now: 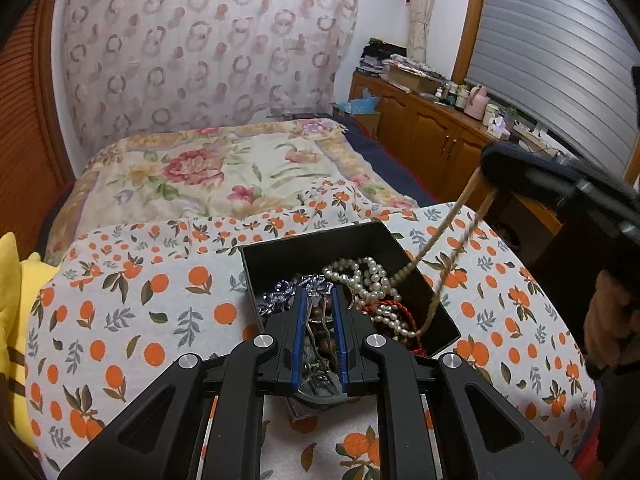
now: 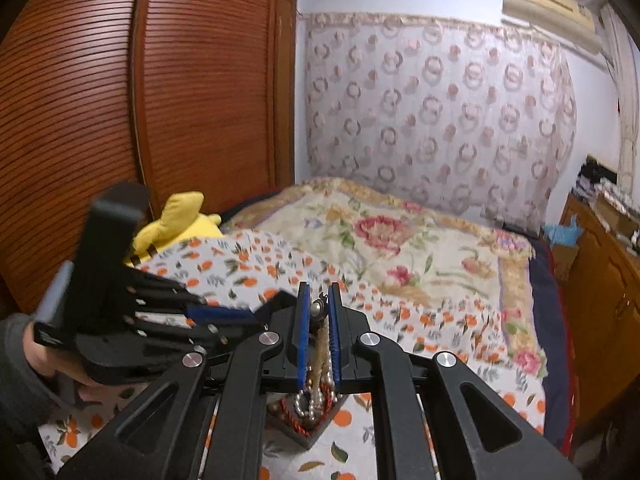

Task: Organize jewelry
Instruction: 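Open both tools to release the bead strand and green ring into the box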

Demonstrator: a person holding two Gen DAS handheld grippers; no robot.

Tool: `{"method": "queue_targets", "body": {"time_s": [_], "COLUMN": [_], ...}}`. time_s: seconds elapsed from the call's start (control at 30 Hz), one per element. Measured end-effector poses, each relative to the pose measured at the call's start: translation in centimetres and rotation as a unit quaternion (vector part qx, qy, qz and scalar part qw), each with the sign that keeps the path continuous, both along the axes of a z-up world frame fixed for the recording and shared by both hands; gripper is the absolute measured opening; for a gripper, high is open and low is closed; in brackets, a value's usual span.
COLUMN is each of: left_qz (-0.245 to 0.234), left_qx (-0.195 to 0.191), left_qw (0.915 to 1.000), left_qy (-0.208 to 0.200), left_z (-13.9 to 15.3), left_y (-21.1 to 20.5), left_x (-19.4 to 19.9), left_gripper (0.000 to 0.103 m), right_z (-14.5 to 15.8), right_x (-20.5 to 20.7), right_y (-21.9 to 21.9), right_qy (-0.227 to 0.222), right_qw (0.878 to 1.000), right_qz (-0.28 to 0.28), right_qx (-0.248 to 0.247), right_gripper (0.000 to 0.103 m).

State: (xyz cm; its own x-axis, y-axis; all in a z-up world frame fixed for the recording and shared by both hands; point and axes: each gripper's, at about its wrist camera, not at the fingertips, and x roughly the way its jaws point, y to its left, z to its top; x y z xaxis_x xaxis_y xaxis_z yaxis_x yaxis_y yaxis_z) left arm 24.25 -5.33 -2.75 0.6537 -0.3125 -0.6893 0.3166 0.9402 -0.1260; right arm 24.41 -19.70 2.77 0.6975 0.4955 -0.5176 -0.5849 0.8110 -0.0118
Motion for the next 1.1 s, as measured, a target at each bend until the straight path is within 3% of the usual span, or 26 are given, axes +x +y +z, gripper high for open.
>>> {"method": "queue_targets", "body": {"time_s": [0.37, 0.43, 0.5, 0.53, 0.67, 0.7, 0.77, 0.93, 1.1], "left_qz": [0.009, 0.011, 0.013, 0.013, 0.018, 0.019, 0.019, 0.021, 0.022], "left_qx": [0.007, 0.009, 0.011, 0.011, 0.014, 0.014, 0.017, 0.028, 0.039], "left_qw": [0.9999, 0.9999, 0.9998, 0.9998, 0.9997, 0.9997, 0.9996, 0.9993, 0.9989], "left_qy": [-0.007, -0.009, -0.012, -0.012, -0.011, -0.012, -0.015, -0.015, -0.008], "left_z": [0.1, 0.1, 0.1, 0.1, -0.1, -0.1, -0.2, -0.7, -1.9], "left_y": [0.6, 0.8, 1.2, 1.4, 2.5, 2.8, 3.2, 4.2, 5.0], "left_x": [-1.2, -1.5, -2.2, -2.4, -3.8, -4.1, -4.8, -6.7, -8.7], "left_gripper": [0.022, 0.028, 0.034, 0.034, 0.037, 0.045, 0.050, 0.052, 0.066], "right_z": [-2.4, -2.7, -2.9, -2.9, -3.1, -3.2, -3.6, -5.6, -8.1], "right_x": [1.2, 1.1, 0.9, 1.0, 0.1, -0.4, -1.3, -4.2, -6.6], "right_y": [0.6, 0.8, 0.7, 0.6, 0.2, 0.2, 0.1, 0.7, 1.9], "right_qy": [0.039, 0.040, 0.038, 0.038, 0.040, 0.039, 0.042, 0.060, 0.087], "right_qw": [0.999, 0.999, 0.999, 0.999, 0.999, 0.999, 0.999, 0.998, 0.995], "right_qz": [0.000, -0.002, -0.002, -0.003, -0.006, -0.004, -0.002, 0.020, 0.039], "right_qx": [0.004, -0.001, -0.002, -0.002, 0.004, 0.005, 0.004, -0.008, -0.022], "right_gripper": [0.011, 0.016, 0.031, 0.033, 0.033, 0.033, 0.033, 0.033, 0.033]}}
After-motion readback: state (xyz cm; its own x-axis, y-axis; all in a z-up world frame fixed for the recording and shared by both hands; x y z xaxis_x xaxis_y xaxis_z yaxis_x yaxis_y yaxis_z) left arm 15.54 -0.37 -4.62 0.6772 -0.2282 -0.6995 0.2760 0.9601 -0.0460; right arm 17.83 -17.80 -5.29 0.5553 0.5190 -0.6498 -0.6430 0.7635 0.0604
